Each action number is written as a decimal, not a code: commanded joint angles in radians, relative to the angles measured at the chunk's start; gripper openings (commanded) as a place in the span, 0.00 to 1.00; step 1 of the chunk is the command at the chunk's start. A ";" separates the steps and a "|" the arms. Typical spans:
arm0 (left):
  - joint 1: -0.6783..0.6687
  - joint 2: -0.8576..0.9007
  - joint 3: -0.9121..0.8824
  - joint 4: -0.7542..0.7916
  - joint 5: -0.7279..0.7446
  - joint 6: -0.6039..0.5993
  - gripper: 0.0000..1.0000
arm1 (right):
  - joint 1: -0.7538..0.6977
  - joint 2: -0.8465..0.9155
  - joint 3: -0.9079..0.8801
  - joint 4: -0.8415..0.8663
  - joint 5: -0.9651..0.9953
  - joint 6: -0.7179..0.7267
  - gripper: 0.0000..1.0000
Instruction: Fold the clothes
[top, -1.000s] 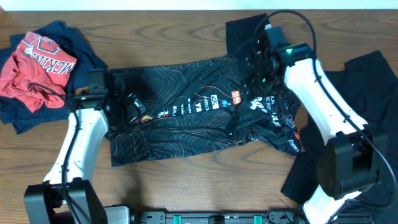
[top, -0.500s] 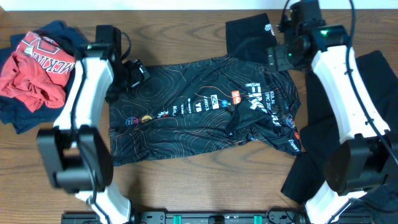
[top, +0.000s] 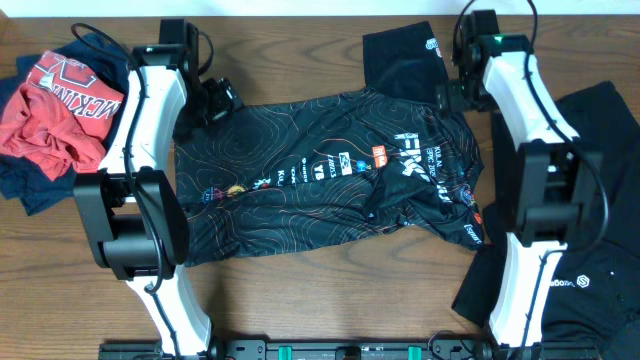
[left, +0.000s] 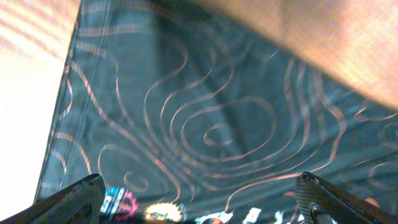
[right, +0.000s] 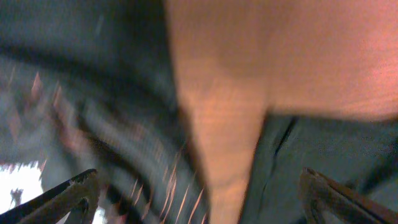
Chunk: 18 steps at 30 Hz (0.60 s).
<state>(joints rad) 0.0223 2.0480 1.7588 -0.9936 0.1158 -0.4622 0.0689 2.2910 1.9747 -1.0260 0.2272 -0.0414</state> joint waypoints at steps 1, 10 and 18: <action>0.002 0.002 0.020 0.008 -0.016 0.019 0.99 | 0.013 0.033 0.111 0.043 0.109 -0.040 0.99; 0.002 0.082 0.020 0.026 -0.017 0.009 0.99 | 0.040 0.067 0.159 0.358 0.132 -0.125 0.99; 0.002 0.122 0.021 0.035 -0.054 0.009 0.99 | 0.036 0.258 0.159 0.372 0.144 -0.140 0.99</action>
<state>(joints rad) 0.0223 2.1731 1.7645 -0.9604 0.1001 -0.4629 0.1017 2.4428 2.1334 -0.6392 0.3523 -0.1619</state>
